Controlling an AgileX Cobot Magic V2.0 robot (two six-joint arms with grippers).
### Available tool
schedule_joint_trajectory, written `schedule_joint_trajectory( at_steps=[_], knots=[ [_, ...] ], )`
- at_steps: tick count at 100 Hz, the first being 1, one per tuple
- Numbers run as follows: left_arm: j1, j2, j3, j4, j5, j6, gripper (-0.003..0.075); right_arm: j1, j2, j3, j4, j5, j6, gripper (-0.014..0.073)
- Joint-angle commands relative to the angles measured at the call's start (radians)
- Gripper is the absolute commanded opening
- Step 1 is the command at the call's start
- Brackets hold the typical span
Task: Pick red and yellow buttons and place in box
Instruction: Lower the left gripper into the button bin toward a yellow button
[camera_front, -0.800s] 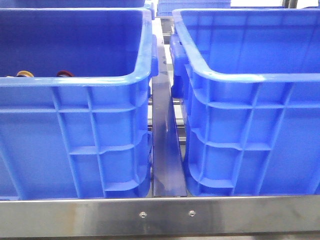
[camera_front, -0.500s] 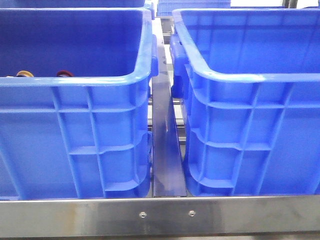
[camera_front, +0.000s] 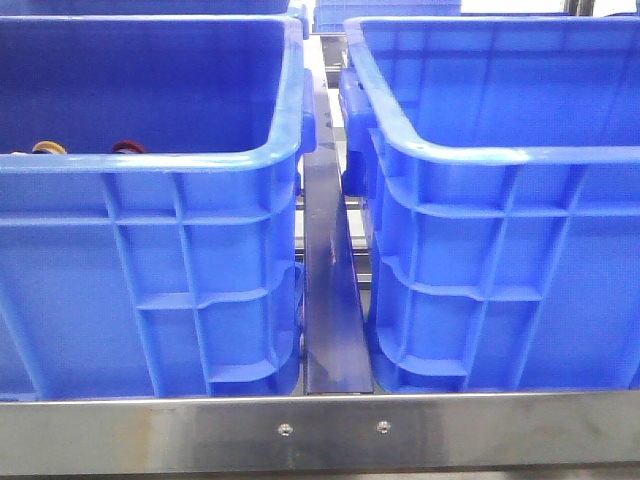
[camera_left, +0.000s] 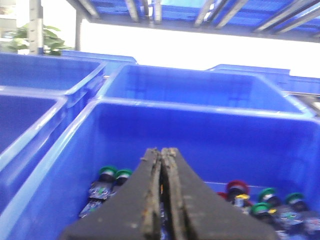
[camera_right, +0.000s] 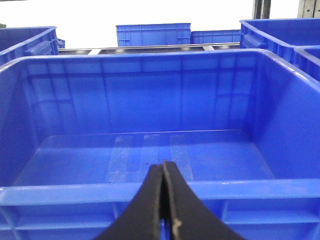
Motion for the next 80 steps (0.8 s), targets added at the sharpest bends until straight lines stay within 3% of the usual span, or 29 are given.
schedule_joint_trajectory(
  at_steps=[1,17,36,46,59,63,80],
  knots=[
    [-0.027,0.085,-0.125,-0.009,0.053,-0.008,-0.0020,0.000,-0.017,0.006,-0.011,-0.080,-0.003,-0.0103],
    [-0.063,0.266,-0.256,-0.009,0.192,0.073,-0.0020,0.000,-0.017,0.006,-0.011,-0.080,-0.003,-0.0103],
    [-0.067,0.481,-0.360,-0.028,0.228,0.073,0.0000,0.000,-0.017,0.006,-0.011,-0.080,-0.003,-0.0103],
    [-0.067,0.584,-0.405,-0.028,0.228,0.073,0.0117,0.000,-0.017,0.006,-0.011,-0.080,-0.003,-0.0103],
    [-0.067,0.702,-0.463,-0.028,0.228,0.073,0.0403,0.000,-0.017,0.006,-0.011,-0.080,-0.003,-0.0103],
    [-0.067,0.733,-0.480,-0.028,0.233,0.073,0.0452,0.000,-0.017,0.006,-0.011,-0.080,-0.003,-0.0103],
    [-0.067,0.896,-0.607,-0.028,0.350,0.073,0.0482,0.000,-0.017,0.006,-0.011,-0.080,-0.003,-0.0103]
  ],
)
